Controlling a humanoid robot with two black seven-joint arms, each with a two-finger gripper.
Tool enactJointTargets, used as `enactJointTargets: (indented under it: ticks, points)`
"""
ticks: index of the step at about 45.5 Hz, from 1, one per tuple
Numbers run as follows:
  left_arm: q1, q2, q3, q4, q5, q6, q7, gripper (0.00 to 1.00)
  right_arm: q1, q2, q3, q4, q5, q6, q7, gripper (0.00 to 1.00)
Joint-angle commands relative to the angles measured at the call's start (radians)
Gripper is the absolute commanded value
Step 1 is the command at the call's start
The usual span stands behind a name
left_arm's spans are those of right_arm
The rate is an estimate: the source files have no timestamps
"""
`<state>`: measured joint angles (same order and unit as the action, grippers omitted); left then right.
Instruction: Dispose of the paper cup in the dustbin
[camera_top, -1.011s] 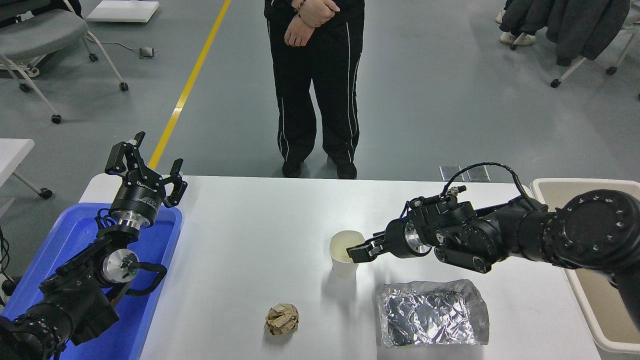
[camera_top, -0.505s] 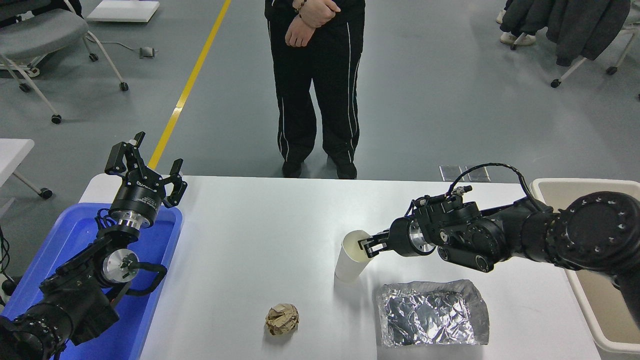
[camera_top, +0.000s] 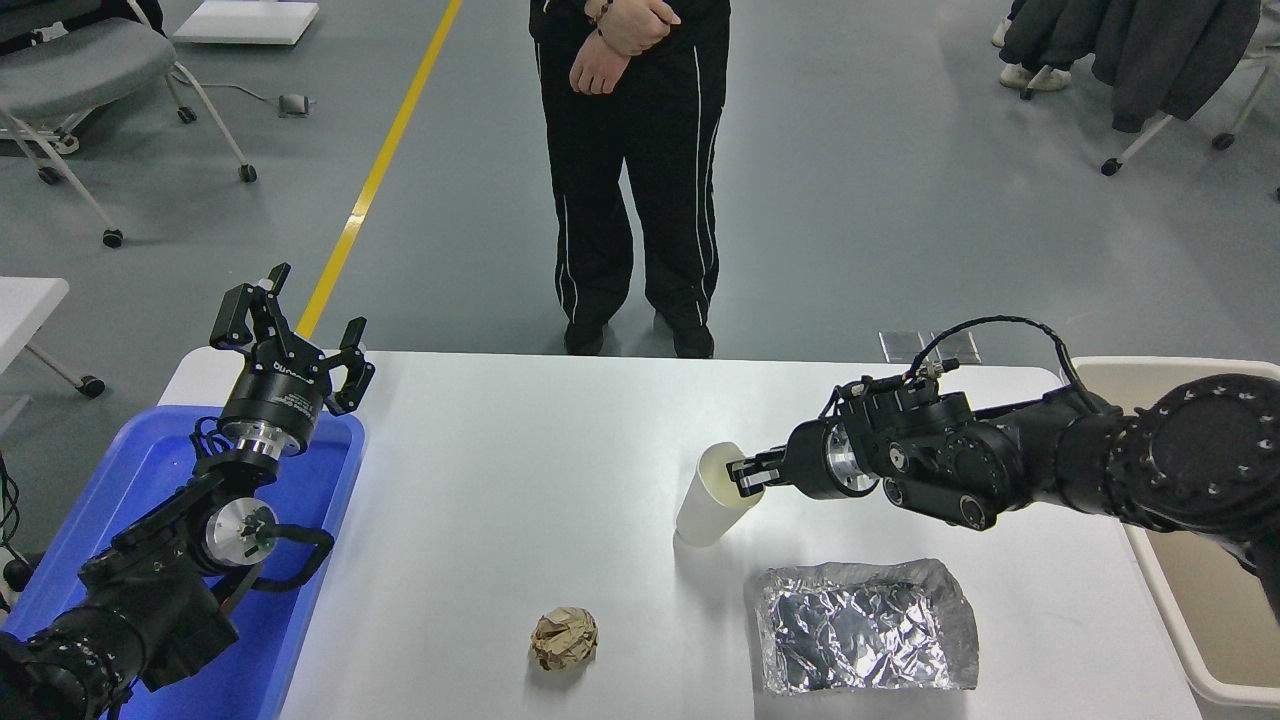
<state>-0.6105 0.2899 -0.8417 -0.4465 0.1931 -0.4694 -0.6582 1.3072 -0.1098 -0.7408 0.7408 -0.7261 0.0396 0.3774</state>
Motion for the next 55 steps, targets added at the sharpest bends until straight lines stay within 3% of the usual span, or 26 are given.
enactJointTargets:
  ticks: [1,16,28,43,55]
  points:
    - [0.0,0.0,0.001,0.0,0.0,0.0,0.0,1.0,0.056,-0.134,0.168,0.084,0.088,0.092,0.018,0.0]
    - [0.0,0.0,0.0,0.0,0.0,0.0,0.0,1.0,0.107,-0.324,0.455,0.1,0.103,0.312,0.012,0.0]
    - [0.0,0.0,0.0,0.0,0.0,0.0,0.0,1.0,0.162,-0.436,0.541,0.091,0.287,0.44,0.011,0.0]
    - [0.0,0.0,0.001,0.0,0.0,0.0,0.0,1.0,0.155,-0.467,0.555,0.063,0.356,0.447,0.009,0.0]
    - [0.0,0.0,0.0,0.0,0.0,0.0,0.0,1.0,0.07,-0.449,0.548,-0.288,0.361,0.442,0.008,0.0]
